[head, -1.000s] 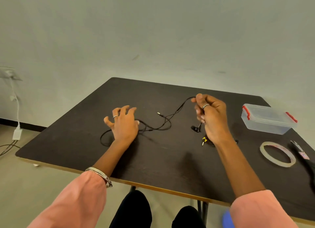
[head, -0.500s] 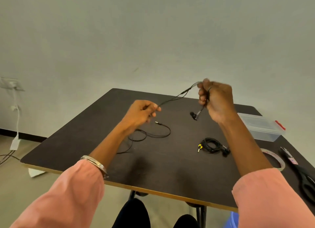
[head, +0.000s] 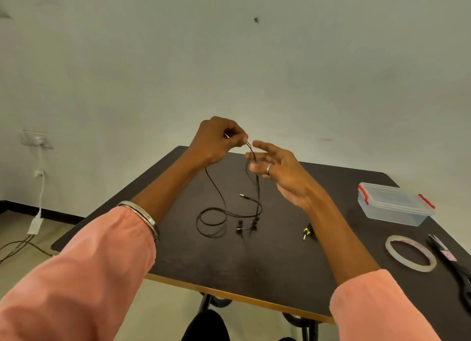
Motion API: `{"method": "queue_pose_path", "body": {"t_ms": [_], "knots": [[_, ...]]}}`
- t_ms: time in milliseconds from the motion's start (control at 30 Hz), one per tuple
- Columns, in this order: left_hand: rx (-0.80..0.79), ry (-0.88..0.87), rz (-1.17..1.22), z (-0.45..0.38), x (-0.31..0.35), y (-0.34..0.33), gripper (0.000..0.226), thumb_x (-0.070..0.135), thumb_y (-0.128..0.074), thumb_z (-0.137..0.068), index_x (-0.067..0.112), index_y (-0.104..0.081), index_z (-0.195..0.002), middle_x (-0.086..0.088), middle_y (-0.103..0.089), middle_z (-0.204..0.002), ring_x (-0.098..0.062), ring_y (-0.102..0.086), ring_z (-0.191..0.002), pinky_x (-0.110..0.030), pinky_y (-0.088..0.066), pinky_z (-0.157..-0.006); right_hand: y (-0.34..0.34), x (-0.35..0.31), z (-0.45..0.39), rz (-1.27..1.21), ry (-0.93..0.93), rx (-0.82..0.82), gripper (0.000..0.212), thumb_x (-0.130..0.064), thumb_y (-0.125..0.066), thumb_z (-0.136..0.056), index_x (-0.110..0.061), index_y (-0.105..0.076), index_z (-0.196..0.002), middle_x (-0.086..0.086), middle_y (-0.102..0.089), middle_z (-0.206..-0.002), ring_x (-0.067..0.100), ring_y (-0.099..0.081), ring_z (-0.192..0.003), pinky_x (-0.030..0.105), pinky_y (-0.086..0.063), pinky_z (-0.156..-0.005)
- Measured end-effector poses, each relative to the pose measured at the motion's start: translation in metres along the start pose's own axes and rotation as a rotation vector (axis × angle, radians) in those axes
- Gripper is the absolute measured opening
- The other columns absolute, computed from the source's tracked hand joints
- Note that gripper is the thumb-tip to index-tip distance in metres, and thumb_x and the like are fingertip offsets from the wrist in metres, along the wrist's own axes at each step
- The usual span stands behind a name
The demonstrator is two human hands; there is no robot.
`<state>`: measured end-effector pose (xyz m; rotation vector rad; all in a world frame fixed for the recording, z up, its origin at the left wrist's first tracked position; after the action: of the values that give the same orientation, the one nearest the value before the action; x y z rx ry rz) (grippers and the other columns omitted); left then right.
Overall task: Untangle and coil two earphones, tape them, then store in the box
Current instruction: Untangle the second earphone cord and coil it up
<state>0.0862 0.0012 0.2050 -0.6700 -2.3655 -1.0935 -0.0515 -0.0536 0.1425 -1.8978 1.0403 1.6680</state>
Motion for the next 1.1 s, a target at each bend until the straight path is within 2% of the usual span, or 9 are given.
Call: {"method": "queue_pose_path", "body": {"t_ms": [167,267,400,500,600,733,867,967,1100], "knots": [[0.019,-0.052,0.04,-0.004,0.007,0.004,0.024,0.015,-0.072,-0.084,0.015,-0.07,-0.108,0.008,-0.067,-0.076,0.015,-0.06,-0.066,0.0,-0.042,-0.063,0.005,-0.031,-0.004,0.145,0.085,0.222,0.024,-0.015,-0.068,-0.088,-0.006,-0.066,-0.111,0.012,-0.071,-0.087,0.015,-0.066,-0.074,0.021,-0.05,-0.07],[0.059,-0.122,0.016,-0.004,0.012,0.014,0.018,0.009,-0.072,-0.083,0.009,-0.073,-0.1,0.003,-0.069,-0.08,0.014,-0.061,-0.069,-0.002,-0.043,-0.068,0.013,-0.026,-0.006,-0.034,0.02,0.095,0.016,-0.01,-0.061,-0.092,0.002,-0.07,-0.1,0.009,-0.064,-0.074,0.015,-0.055,-0.06,0.031,-0.055,-0.063],[0.187,-0.214,-0.031,-0.009,0.018,0.031,0.015,0.003,-0.069,-0.081,0.008,-0.075,-0.095,-0.004,-0.072,-0.081,-0.004,-0.061,-0.069,-0.008,-0.044,-0.068,0.01,-0.003,-0.004,-0.261,-0.067,-0.15,0.022,-0.008,-0.056,-0.092,0.003,-0.068,-0.107,0.004,-0.052,-0.069,0.011,-0.048,-0.061,0.024,-0.044,-0.055],[0.285,-0.189,-0.042,-0.012,0.015,0.04,0.016,-0.002,-0.065,-0.082,0.005,-0.075,-0.093,-0.008,-0.073,-0.082,-0.005,-0.06,-0.071,-0.004,-0.041,-0.069,0.008,0.02,-0.003,-0.331,-0.087,-0.158,0.021,-0.012,-0.057,-0.089,-0.004,-0.069,-0.105,0.002,-0.051,-0.069,0.012,-0.05,-0.066,0.026,-0.045,-0.057],[0.387,-0.127,0.004,-0.013,0.007,0.05,0.016,-0.005,-0.063,-0.082,0.003,-0.074,-0.091,-0.009,-0.072,-0.081,0.006,-0.06,-0.067,-0.001,-0.039,-0.067,0.008,0.042,-0.001,-0.343,-0.15,-0.11,0.022,-0.009,-0.047,-0.098,0.0,-0.066,-0.103,0.004,-0.047,-0.069,0.015,-0.046,-0.06,0.025,-0.037,-0.05],[0.353,-0.05,0.051,-0.011,0.002,0.052,0.015,-0.004,-0.064,-0.083,0.001,-0.073,-0.094,-0.002,-0.068,-0.08,0.013,-0.059,-0.064,0.001,-0.039,-0.065,0.012,0.056,0.001,-0.11,-0.201,-0.13,0.024,-0.006,-0.043,-0.101,0.001,-0.066,-0.098,0.008,-0.058,-0.074,0.019,-0.055,-0.069,0.031,-0.044,-0.064],[0.199,-0.033,0.062,-0.008,0.002,0.033,0.015,0.003,-0.067,-0.085,0.006,-0.074,-0.098,0.0,-0.07,-0.088,0.008,-0.059,-0.073,0.001,-0.04,-0.069,0.015,0.046,0.0,0.334,-0.232,-0.224,0.023,-0.011,-0.06,-0.092,-0.006,-0.065,-0.115,0.007,-0.066,-0.115,0.017,-0.06,-0.107,0.034,-0.042,-0.094],[0.136,-0.056,0.066,-0.008,0.003,0.021,0.013,0.007,-0.071,-0.083,0.01,-0.075,-0.095,0.001,-0.072,-0.087,0.011,-0.059,-0.072,0.0,-0.039,-0.068,0.014,0.011,-0.008,0.197,-0.095,-0.108,0.056,-0.018,-0.073,-0.082,-0.011,-0.052,-0.133,0.003,-0.06,-0.126,0.011,-0.056,-0.117,0.026,-0.04,-0.101],[0.129,-0.107,0.029,-0.009,0.012,0.009,0.014,0.01,-0.072,-0.082,0.01,-0.074,-0.096,0.001,-0.071,-0.083,0.004,-0.061,-0.071,-0.001,-0.04,-0.066,0.008,-0.035,-0.018,0.113,0.107,0.086,0.041,-0.016,-0.071,-0.084,-0.007,-0.06,-0.122,0.007,-0.071,-0.105,0.012,-0.069,-0.096,0.026,-0.051,-0.092]]}}
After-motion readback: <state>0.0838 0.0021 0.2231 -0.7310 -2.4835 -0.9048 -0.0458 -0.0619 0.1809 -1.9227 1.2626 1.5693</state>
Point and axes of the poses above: each hand's wrist, its own z-axis away from the middle knuckle, its own y-axis out of the back of the hand, x = y × z, the point moved 7 cm from there along -z, towards the middle knuckle
